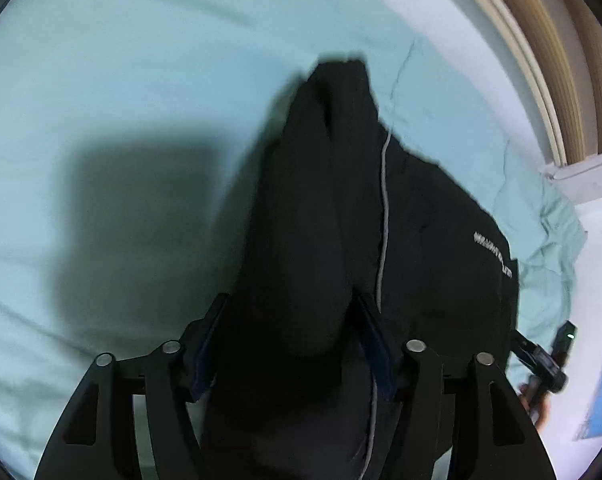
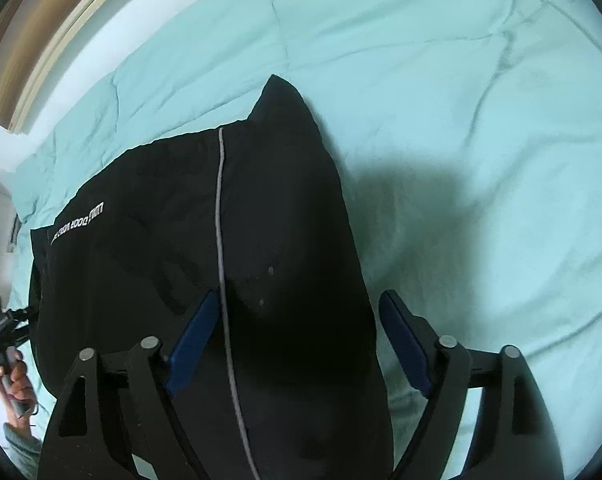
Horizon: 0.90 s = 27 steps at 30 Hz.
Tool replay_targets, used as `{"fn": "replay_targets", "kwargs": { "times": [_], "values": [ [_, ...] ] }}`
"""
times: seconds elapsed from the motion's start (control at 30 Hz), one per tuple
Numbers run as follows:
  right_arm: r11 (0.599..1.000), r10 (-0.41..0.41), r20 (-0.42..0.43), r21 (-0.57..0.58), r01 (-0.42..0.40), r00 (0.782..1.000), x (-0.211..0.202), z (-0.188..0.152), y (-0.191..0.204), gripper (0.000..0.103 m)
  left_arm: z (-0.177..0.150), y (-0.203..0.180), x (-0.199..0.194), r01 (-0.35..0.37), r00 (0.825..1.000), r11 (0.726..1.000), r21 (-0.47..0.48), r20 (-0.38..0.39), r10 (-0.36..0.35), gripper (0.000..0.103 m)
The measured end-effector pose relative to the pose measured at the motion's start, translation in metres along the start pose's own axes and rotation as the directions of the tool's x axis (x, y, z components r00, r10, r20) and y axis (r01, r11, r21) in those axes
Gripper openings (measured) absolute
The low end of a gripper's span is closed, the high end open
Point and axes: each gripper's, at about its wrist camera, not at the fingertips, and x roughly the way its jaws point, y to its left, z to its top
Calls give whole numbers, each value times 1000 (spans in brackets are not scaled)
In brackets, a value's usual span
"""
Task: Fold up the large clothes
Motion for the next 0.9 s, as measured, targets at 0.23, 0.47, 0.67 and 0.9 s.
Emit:
{"fn": "replay_targets", "kwargs": {
  "times": [0.23,0.47,0.67,0.9],
  "values": [
    [983,170,-77,83,-164,982,36,11,-18,94,3,29,26,165,985,973,-163,-11,-169,76],
    [898,437,-197,152,-413,877,75,14,-23,98,8,24,30,164,985,978,-128,-40,-171,76],
    [926,376,-214,60,-372,902,80,18,-2,97,6,5,33,124,992,990,-69,-15,-125,68],
    [932,354,-165,-24,-363,921,53,8,15,52,-14,-20,7,88,992,996,-6,92,-87,32]
  ]
}}
